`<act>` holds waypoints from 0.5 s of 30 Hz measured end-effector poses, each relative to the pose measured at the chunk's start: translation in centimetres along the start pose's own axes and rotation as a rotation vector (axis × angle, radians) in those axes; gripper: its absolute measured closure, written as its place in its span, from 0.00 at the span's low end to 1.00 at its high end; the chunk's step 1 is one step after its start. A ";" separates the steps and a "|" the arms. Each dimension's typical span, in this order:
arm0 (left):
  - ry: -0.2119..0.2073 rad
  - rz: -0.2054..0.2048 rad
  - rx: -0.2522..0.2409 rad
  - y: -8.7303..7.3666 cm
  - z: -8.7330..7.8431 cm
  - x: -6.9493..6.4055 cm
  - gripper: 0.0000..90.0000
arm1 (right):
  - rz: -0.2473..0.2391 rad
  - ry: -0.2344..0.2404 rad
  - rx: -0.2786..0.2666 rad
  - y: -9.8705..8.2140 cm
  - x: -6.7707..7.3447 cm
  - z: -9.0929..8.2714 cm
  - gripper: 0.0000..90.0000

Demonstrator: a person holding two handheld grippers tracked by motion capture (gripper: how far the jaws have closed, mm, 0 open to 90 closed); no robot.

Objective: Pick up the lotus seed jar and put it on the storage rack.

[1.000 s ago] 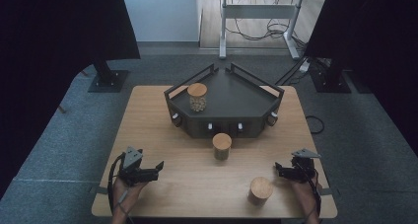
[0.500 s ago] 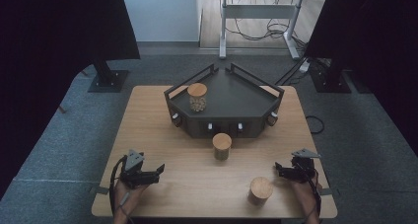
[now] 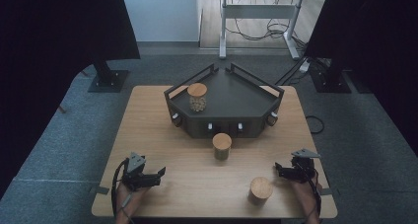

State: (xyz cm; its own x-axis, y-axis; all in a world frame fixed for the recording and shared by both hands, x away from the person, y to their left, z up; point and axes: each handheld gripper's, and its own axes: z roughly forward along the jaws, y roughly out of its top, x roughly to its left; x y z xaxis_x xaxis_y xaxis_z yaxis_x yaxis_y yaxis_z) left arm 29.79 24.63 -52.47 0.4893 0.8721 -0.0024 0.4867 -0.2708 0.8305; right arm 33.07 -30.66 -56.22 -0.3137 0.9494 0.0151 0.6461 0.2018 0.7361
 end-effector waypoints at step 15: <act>-0.006 -0.005 0.024 -0.9 0.5 -0.1 0.06 | 0.000 0.001 0.000 0.0 0.0 0.0 0.11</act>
State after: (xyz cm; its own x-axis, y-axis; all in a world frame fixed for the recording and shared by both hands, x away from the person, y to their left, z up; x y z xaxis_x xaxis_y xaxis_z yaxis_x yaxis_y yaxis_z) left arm 29.66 24.54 -53.55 0.4912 0.8710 -0.0104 0.5066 -0.2759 0.8168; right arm 33.07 -30.66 -56.22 -0.3143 0.9492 0.0152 0.6462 0.2022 0.7359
